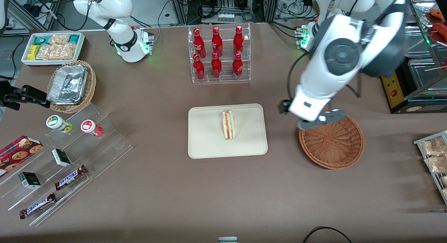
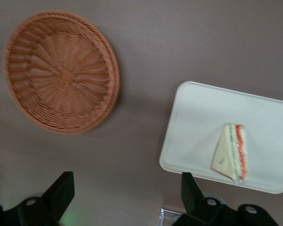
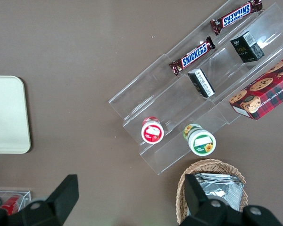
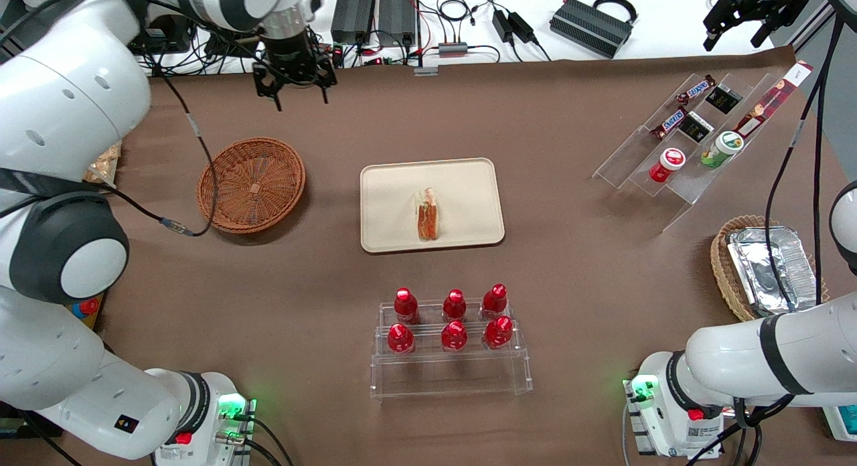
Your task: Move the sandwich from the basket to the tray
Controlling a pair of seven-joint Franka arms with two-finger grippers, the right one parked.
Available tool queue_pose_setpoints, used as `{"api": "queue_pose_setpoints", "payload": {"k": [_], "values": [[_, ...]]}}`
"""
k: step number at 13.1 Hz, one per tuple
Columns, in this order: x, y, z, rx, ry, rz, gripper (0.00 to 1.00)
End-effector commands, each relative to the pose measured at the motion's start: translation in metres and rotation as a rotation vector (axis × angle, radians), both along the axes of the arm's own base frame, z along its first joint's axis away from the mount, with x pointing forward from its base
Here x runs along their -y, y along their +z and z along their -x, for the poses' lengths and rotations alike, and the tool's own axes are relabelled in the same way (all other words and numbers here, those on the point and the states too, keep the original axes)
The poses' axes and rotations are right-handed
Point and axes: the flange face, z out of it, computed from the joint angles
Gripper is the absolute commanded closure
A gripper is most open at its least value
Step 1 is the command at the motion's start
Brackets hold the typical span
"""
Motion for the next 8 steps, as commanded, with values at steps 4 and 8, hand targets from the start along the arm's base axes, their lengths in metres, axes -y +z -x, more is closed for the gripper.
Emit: {"api": "queue_pose_setpoints", "payload": {"k": [4,8], "values": [[-0.083,0.045,0.003,0.010,-0.026,-0.001,0.00],[-0.149,0.080,0.016,-0.008,-0.093,0.025,0.00]]}}
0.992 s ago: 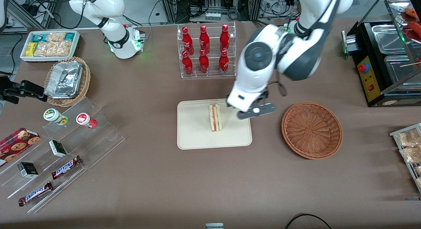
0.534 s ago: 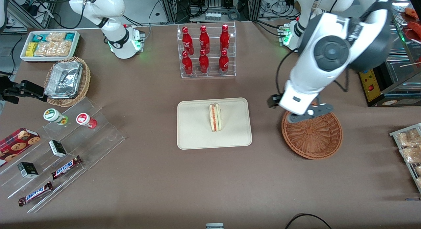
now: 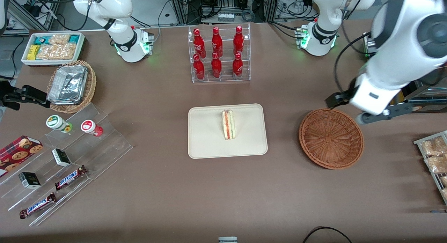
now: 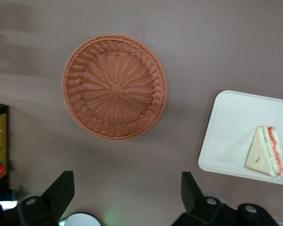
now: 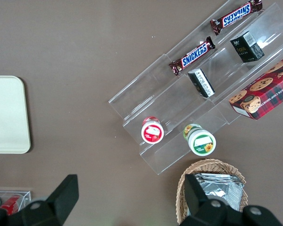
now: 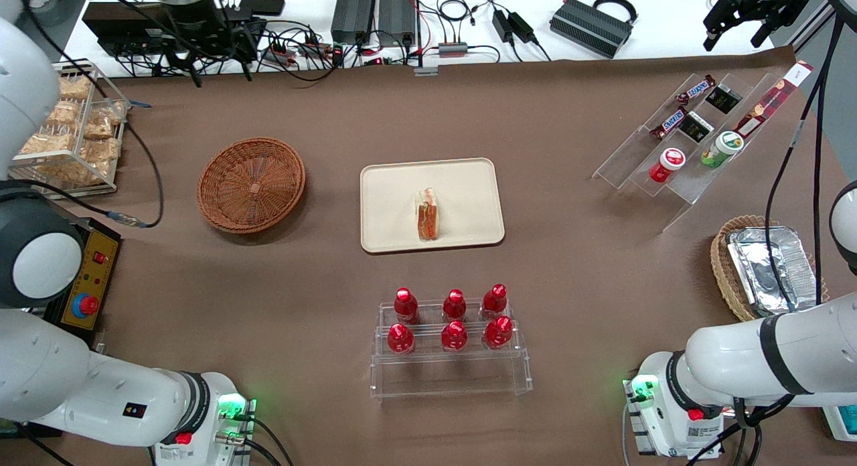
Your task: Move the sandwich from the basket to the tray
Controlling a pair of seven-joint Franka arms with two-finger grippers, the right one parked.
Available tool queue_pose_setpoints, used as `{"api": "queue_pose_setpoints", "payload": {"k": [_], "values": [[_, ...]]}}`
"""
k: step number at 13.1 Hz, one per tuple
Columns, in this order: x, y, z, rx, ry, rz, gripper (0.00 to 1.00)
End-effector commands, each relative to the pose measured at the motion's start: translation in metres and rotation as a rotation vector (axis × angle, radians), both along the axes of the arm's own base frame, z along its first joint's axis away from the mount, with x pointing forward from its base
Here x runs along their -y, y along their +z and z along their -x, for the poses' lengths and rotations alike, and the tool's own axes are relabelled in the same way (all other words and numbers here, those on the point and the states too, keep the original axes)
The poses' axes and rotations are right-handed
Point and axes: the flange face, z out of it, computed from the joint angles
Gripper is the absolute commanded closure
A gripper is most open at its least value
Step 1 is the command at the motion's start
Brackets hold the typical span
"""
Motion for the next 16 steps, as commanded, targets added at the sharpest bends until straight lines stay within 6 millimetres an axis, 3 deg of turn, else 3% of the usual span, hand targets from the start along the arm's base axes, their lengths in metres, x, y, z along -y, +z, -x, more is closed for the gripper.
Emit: {"api": "queue_pose_setpoints", "payload": {"k": [1,3,7,8,11,13,16], "values": [[-0.028,0.023,0.020,-0.007,-0.053,0.016,0.00],[-0.034,0.028,0.026,-0.001,-0.065,0.018,0.00],[-0.070,0.035,0.042,-0.006,-0.118,0.035,0.00],[-0.092,0.036,0.042,-0.005,-0.096,0.040,0.00],[-0.111,0.036,0.038,-0.007,-0.146,0.051,0.00],[-0.099,0.040,0.033,0.006,-0.166,0.069,0.00],[-0.095,0.045,0.030,0.028,-0.168,0.106,0.00]]}}
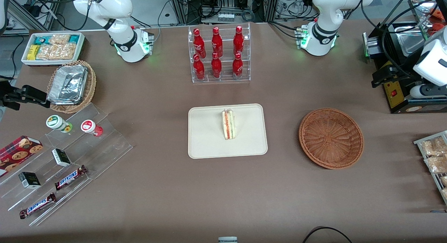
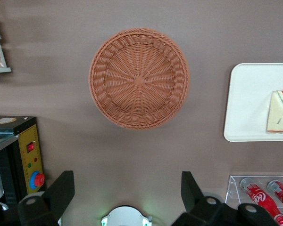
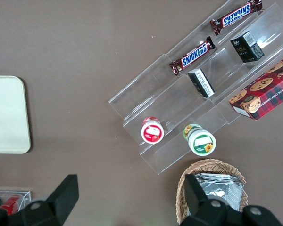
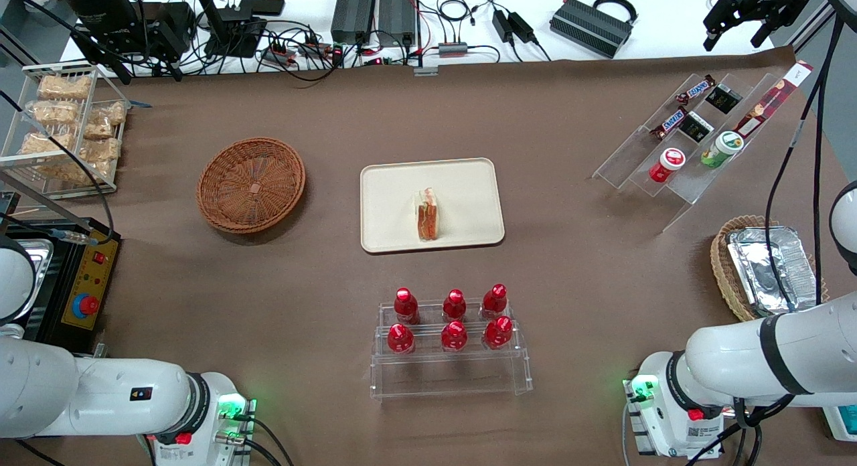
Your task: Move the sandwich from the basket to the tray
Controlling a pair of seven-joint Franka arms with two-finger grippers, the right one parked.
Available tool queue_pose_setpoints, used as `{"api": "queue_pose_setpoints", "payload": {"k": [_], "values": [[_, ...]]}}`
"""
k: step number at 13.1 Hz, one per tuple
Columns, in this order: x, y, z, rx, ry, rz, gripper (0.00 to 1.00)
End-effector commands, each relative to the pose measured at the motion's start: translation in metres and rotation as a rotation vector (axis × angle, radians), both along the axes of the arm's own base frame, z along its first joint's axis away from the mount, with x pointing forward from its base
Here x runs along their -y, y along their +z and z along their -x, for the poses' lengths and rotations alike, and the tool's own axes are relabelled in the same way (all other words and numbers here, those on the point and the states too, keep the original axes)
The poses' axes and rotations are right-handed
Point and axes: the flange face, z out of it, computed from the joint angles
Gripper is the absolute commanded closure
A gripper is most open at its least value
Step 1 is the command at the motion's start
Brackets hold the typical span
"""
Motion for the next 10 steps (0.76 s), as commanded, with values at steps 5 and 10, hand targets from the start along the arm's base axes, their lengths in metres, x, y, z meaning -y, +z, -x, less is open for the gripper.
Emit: {"api": "queue_pose_setpoints", "payload": {"k": [5,10], "values": [[0.0064,0.0101,-0.0041,0.043,-0.029,0.011,0.00],[0.0037,0.0091,-0.0039,0.040,-0.032,-0.033,0.00]]}}
